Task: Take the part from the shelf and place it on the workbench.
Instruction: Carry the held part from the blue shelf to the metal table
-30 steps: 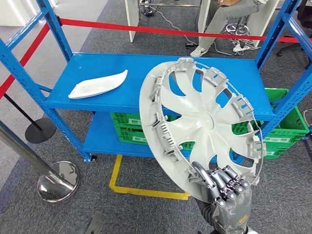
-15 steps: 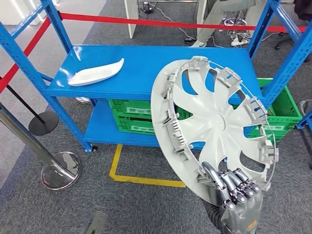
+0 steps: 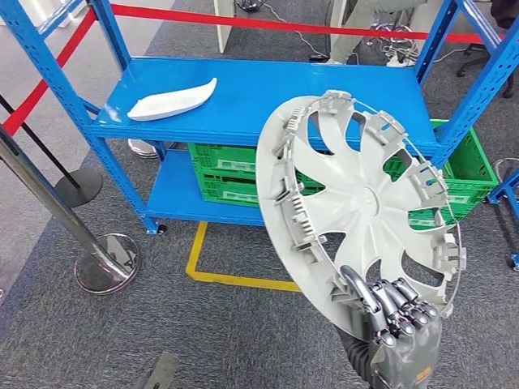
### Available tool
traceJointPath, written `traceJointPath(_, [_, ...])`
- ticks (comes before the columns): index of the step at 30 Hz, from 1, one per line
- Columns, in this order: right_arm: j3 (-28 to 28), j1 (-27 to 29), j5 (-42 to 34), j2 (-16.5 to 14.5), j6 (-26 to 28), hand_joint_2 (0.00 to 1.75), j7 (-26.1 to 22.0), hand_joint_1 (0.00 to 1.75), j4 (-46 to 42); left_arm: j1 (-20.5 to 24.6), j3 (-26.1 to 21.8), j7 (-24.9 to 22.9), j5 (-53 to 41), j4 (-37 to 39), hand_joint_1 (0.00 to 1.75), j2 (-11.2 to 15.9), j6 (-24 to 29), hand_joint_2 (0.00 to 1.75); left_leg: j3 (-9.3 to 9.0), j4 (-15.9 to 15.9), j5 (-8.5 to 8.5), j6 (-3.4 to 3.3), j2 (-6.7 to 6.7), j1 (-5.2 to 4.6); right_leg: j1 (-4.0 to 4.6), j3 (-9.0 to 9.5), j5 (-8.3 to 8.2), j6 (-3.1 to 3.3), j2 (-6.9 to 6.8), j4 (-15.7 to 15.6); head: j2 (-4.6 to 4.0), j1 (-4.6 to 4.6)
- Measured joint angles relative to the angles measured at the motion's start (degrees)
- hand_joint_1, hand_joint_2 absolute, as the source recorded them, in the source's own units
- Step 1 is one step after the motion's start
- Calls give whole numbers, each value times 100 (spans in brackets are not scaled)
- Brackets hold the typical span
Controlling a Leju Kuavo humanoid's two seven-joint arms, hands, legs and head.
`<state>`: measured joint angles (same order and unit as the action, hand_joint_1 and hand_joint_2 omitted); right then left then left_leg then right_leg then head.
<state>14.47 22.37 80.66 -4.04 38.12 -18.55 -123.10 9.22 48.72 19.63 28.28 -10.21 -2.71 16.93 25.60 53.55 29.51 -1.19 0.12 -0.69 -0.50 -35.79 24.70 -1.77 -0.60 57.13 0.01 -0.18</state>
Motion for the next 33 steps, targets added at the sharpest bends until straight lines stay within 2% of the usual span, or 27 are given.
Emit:
traceJointPath(1, [12,2,16,24,0,175,51,175,-6,3,1,-2,1,0,0,-4,-1,175,45,-14,-53,-44,9,8,-2,-69,175,-23,13,154,-1,5])
traceJointPath(2, [24,3,37,52,0,175,108,175,-11,9,2,-2,1,0,0,-8,-2,175,99,-18,-102,-80,20,12,-6,-166,434,-39,27,427,-1,15])
traceJointPath(4, [60,2,93,112,0,175,244,175,-21,15,2,-3,1,0,0,-11,-8,175,236,18,-186,-125,45,-9,-12,-358,931,-63,37,1195,-1,26])
traceJointPath(5, [83,2,130,144,0,175,318,175,-28,15,3,-3,0,0,0,-14,-12,175,310,45,-224,-129,69,-19,-12,-402,1020,-72,37,1504,-1,27])
traceJointPath(6, [113,0,169,178,0,175,402,175,-37,14,3,-3,0,0,0,-16,-16,175,389,81,-257,-131,99,-27,-11,-376,977,-79,37,1661,-1,27])
traceJointPath(7, [146,-2,205,212,0,175,484,175,-50,15,4,-3,0,0,0,-17,-19,175,472,128,-284,-128,132,-32,-11,-252,822,-78,32,1607,-1,27])
traceJointPath(8, [174,-6,239,243,0,175,560,175,-65,16,4,-3,0,0,0,-19,-18,175,552,181,-303,-122,167,-36,-10,-36,637,-73,8,1362,-1,27])
traceJointPath(9, [201,-16,273,272,0,175,634,175,-83,17,4,-3,0,0,0,-19,-17,175,623,236,-315,-113,203,-41,-7,232,549,-67,-67,980,-1,27])
traceJointPath(11, [265,-53,351,334,0,175,783,175,-132,21,4,-2,3,0,0,-17,-9,175,721,335,-347,-74,278,-60,27,721,583,-40,-213,241,-1,22])
traceJointPath(12, [306,-81,390,369,0,175,866,175,-160,26,4,1,8,0,0,-17,-4,175,754,365,-377,-49,320,-67,47,830,651,-23,-246,43,-1,19])
traceJointPath(14, [384,-127,465,439,0,175,1030,175,-206,39,4,7,20,0,0,-17,3,175,811,398,-429,10,388,-67,50,810,627,50,-169,-55,-1,15])
traceJointPath(15, [421,-148,499,474,0,175,1112,175,-221,44,4,9,27,0,0,-17,3,175,845,434,-375,42,359,-59,40,761,584,101,-128,-68,0,14])
traceJointPath(16, [458,-170,531,505,0,175,1188,175,-232,47,4,10,31,0,0,-16,3,175,888,535,-225,79,293,-48,27,699,528,161,-92,-80,0,9])
traceJointPath(17, [501,-194,563,536,0,175,1266,175,-243,48,4,9,35,0,0,-15,3,175,944,735,23,114,205,-31,16,632,461,211,-57,-88,0,4])
traceJointPath(19, [581,-232,626,594,0,175,1419,175,-261,47,4,8,39,0,0,-8,3,175,1067,1389,581,157,78,2,27,476,325,251,26,-74,-1,-3])
traceJointPath(20, [618,-248,659,625,0,175,1497,175,-268,46,4,8,44,0,0,-5,3,175,1100,1708,734,160,61,9,36,388,257,252,72,-64,-1,-4])
traceJointPath(21, [650,-264,686,656,0,175,1565,175,-273,46,4,8,48,0,0,-2,3,175,1077,1903,739,153,55,10,44,293,190,249,121,-49,-1,-2])
traceJointPath(22, [678,-282,707,683,0,175,1618,175,-277,47,4,8,51,0,0,-1,3,175,982,1919,617,136,43,9,49,196,126,242,173,-30,-1,-2])
traceJointPath(23, [701,-299,719,705,0,175,1653,175,-280,48,4,8,52,0,0,1,3,175,799,1737,421,111,10,6,53,96,59,234,232,-8,-1,-1])
traceJointPath(24, [717,-312,727,721,0,175,1675,175,-284,51,4,8,52,0,0,4,4,175,543,1401,248,76,-80,3,51,5,-9,225,291,12,0,-2])
traceJointPath(26, [736,-328,738,740,0,175,1709,175,-297,56,4,9,52,0,0,20,5,175,7,565,195,5,-338,-2,52,-128,-149,193,402,33,0,1])
traceJointPath(27, [744,-334,742,750,0,175,1727,175,-303,57,4,10,52,0,0,26,9,175,-149,287,239,-16,-430,-6,44,-162,-225,165,455,19,0,1])
traceJointPath(28, [753,-341,744,758,0,175,1743,175,-308,58,4,12,52,0,0,31,14,175,-217,134,275,-27,-455,-16,36,-183,-303,129,508,-5,0,-4])
traceJointPath(30, [764,-346,745,780,0,175,1767,175,-318,67,4,15,51,0,0,28,22,175,-157,78,160,-50,-335,-22,25,-223,-409,59,579,-61,0,-8])
traceJointPath(31, [766,-347,745,790,0,175,1774,175,-321,76,4,16,51,0,0,29,22,175,-96,56,84,-81,-260,-17,27,-267,-308,41,520,-12,0,-2])
traceJointPath(32, [768,-355,745,801,0,175,1779,175,-323,82,4,16,51,0,0,30,22,175,-15,35,-3,-109,-172,-8,28,-340,-72,21,413,144,-1,16])
traceJointPath(33, [771,-364,746,813,0,175,1787,175,-323,83,4,17,51,0,0,34,22,175,78,26,-82,-130,-86,-2,17,-424,275,8,273,429,-1,27])
